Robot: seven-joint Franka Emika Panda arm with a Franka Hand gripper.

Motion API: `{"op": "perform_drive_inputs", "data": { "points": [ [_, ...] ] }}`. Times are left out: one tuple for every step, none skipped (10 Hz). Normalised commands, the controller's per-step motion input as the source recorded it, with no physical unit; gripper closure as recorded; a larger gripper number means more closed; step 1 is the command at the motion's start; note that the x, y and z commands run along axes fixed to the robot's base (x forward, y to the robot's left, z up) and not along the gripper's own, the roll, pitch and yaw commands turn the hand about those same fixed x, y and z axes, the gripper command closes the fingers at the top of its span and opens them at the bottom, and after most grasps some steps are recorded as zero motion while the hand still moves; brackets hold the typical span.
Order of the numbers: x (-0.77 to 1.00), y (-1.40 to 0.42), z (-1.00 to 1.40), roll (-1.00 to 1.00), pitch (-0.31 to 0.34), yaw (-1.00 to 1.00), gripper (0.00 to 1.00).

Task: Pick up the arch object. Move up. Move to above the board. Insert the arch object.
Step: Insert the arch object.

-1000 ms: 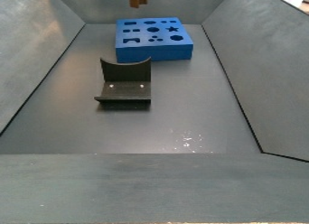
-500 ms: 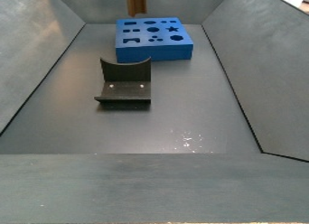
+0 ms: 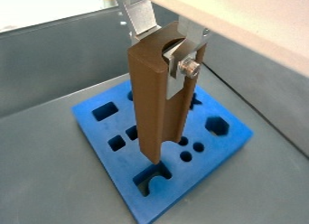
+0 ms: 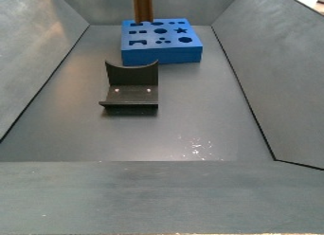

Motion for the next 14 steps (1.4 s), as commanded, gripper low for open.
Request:
{"op": "perform_drive_inputs", "data": {
  "points": [
    [0.21, 0.06, -0.14, 0.00, -0.040, -0.90, 1.00],
    [0.50, 0.24, -0.04, -0.02, -0.027, -0.70, 1.00],
    [0.11, 0.03, 0.00, 0.00, 0.019, -0.20, 1.00],
    [0.04, 0.00, -0.04, 0.00, 0.000, 0.00, 1.00],
    [0.19, 0.00, -0.26, 0.00, -0.021, 0.00, 1.00],
    [0.22, 0.00, -0.34, 0.00, -0.036, 0.00, 1.00],
    [0.18, -0.01, -0.36, 0.00, -0.053, 0.00, 1.00],
    [0.19, 0.00, -0.32, 0.00, -0.041, 0.00, 1.00],
    [0.17, 0.00, -0.30, 0.00, -0.020, 0.00, 1.00],
    [0.00, 0.00, -0.24, 0.00, 0.000, 0.00, 1.00],
    [-0.20, 0.05, -0.01, 0.00, -0.009, -0.01, 1.00],
    [0.00, 0.02, 0.00, 0.00, 0.000, 0.00, 1.00],
    [-0.15, 0.03, -0.10, 0.00, 0.000, 0.00, 1.00],
    [-0.24, 0.10, -0.13, 0.00, 0.000, 0.00, 1.00]
  ]
}}
